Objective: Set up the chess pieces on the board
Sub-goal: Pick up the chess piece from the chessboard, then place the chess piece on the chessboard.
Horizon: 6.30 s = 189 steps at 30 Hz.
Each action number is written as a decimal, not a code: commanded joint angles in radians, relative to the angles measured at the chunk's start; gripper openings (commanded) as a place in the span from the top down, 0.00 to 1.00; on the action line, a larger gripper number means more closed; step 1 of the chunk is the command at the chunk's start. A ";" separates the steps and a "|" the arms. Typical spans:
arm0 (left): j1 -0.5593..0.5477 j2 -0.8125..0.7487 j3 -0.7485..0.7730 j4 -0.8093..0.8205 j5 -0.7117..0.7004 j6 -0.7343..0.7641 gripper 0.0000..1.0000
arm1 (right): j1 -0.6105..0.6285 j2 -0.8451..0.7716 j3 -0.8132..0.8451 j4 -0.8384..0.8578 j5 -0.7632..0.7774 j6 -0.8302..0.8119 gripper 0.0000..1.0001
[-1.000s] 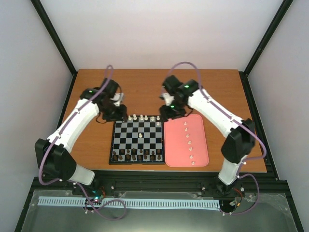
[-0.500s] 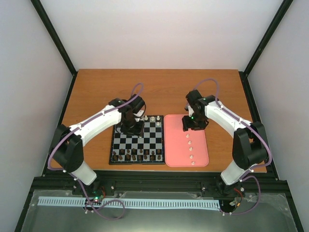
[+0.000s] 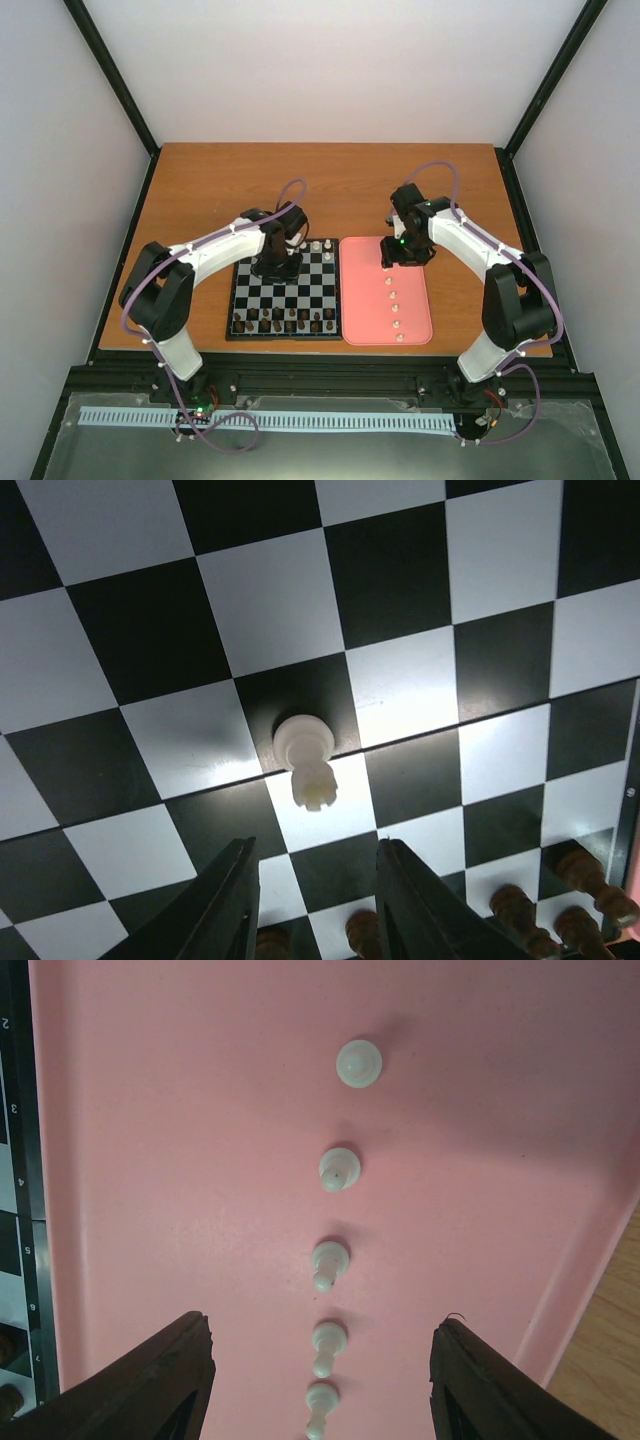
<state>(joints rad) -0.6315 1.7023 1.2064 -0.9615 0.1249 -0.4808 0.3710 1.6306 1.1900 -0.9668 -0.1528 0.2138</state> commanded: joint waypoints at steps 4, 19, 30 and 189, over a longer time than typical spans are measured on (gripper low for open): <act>-0.005 0.038 -0.001 0.066 -0.020 -0.029 0.69 | -0.009 -0.025 0.010 0.009 -0.017 -0.023 0.40; -0.005 0.084 -0.007 0.093 -0.031 -0.050 0.80 | -0.012 -0.014 0.029 -0.005 -0.025 -0.050 0.40; -0.005 0.098 0.016 0.078 -0.047 -0.049 0.97 | -0.019 -0.011 0.027 -0.006 -0.029 -0.062 0.40; 0.452 0.273 0.246 -0.055 -0.015 0.178 0.84 | -0.023 0.074 0.054 0.001 -0.127 -0.083 0.40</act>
<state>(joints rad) -0.1768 1.9568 1.4319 -1.0019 0.0994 -0.3264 0.3584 1.6917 1.2335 -0.9749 -0.2707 0.1444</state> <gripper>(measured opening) 0.152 0.599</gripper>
